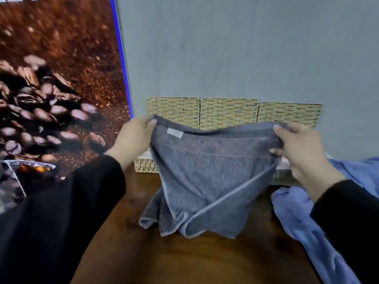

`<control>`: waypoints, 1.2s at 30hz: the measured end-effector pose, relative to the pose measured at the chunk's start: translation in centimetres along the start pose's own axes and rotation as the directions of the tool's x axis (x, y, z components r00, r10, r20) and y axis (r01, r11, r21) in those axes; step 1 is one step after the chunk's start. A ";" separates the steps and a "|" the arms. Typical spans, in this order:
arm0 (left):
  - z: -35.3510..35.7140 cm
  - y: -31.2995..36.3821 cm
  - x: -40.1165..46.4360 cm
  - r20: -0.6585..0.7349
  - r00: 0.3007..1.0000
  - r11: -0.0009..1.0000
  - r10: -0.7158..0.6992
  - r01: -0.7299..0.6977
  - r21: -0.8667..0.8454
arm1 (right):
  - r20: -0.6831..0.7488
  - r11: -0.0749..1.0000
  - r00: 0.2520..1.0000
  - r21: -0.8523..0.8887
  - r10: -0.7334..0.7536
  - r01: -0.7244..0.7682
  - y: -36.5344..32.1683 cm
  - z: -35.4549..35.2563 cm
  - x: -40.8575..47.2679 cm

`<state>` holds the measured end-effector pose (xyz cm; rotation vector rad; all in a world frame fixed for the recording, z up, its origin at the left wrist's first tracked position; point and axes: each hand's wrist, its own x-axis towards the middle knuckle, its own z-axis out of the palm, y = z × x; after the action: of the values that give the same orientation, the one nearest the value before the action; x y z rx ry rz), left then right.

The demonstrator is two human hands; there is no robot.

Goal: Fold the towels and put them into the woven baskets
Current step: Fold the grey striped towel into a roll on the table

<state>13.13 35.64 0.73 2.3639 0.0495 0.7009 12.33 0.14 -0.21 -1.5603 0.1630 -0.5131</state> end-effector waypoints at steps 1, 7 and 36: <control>0.2 0.6 2.0 -0.021 0.999 1.000 -0.026 0.025 -0.013 | 0.012 0.999 1.000 -0.029 -0.026 0.026 -0.6 1.1 1.5; 4.8 -0.6 -0.3 0.142 0.983 0.992 -0.116 0.122 -0.029 | 0.297 0.753 0.942 -0.581 -0.156 0.308 2.6 3.6 -1.1; 4.8 -3.5 -7.2 -0.093 0.983 0.941 -0.155 0.119 -0.316 | 0.391 0.634 0.815 -0.513 -0.427 0.579 10.4 -0.5 -6.8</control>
<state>9.88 34.04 -7.86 1.9973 0.1435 0.7217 8.30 1.76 -11.89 -2.3263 -0.3550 -0.7596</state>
